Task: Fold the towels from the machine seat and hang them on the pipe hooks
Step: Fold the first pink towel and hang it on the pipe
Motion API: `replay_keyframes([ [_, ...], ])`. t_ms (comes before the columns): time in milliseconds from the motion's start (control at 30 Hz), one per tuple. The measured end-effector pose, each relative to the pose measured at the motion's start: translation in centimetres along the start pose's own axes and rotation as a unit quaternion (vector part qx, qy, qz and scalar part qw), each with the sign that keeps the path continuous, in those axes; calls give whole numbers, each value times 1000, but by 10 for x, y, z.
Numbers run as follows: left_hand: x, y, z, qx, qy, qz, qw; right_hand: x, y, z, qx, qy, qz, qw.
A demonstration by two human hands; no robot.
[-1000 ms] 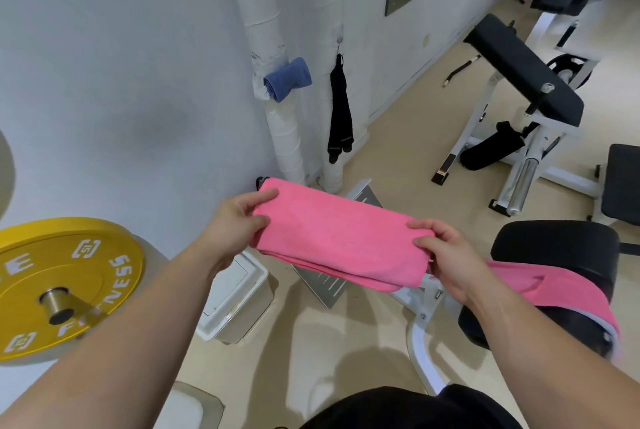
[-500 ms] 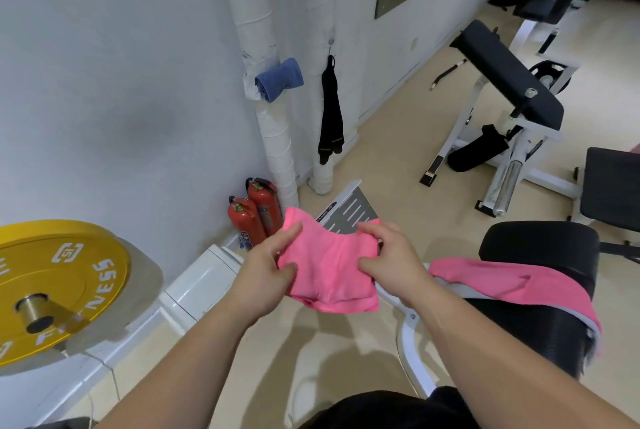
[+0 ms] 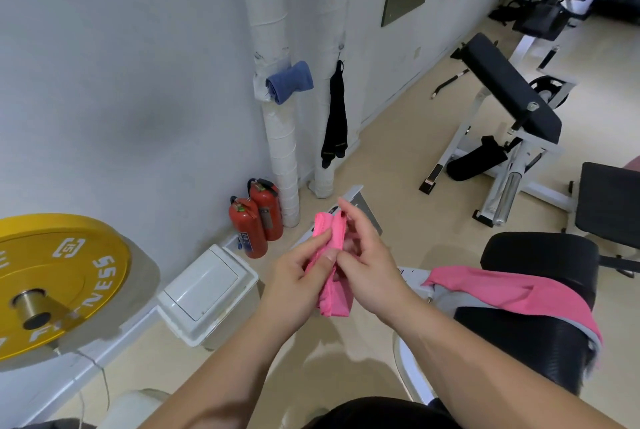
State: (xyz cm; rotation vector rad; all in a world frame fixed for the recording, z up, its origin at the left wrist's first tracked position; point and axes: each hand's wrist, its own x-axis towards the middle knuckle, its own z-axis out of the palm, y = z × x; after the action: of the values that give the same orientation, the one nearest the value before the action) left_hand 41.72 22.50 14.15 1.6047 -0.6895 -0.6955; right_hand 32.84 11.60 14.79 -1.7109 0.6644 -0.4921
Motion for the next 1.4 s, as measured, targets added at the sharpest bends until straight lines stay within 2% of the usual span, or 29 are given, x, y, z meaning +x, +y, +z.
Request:
replay_keyframes([
  [133,7,13,-6,-15,14,22,1000,1,-14,6,93,-27,8,995],
  [267,21,13,-15,30,51,30,998,12,-11,8,114,-37,15,993],
  [333,26,16,-19,18,44,41,998,18,-9,4,84,-20,0,996],
  [433,34,28,-23,13,-2,60,998,30,-7,-15,-41,21,-68,997],
  [533,50,38,-26,-9,-73,47,996,49,-14,-45,-80,-36,-72,994],
  [600,66,47,-24,-30,-118,32,992,65,-21,-64,-57,-112,-41,991],
  [667,86,55,-20,-39,-141,18,989,82,-26,-81,-37,-151,-28,987],
  [767,124,57,-13,-32,-137,-20,990,111,-19,-104,33,-163,-6,986],
  [900,174,46,6,-56,-130,-92,986,162,-3,-133,128,-114,42,984],
  [967,197,42,27,-104,-88,-112,984,193,6,-152,148,-96,50,983],
  [1133,260,43,72,-227,127,-159,952,265,30,-195,154,-79,71,982],
  [1300,308,44,88,-177,246,-153,941,314,45,-204,146,-150,98,973],
  [1400,325,43,86,-141,282,-166,934,329,43,-195,158,-136,104,972],
])
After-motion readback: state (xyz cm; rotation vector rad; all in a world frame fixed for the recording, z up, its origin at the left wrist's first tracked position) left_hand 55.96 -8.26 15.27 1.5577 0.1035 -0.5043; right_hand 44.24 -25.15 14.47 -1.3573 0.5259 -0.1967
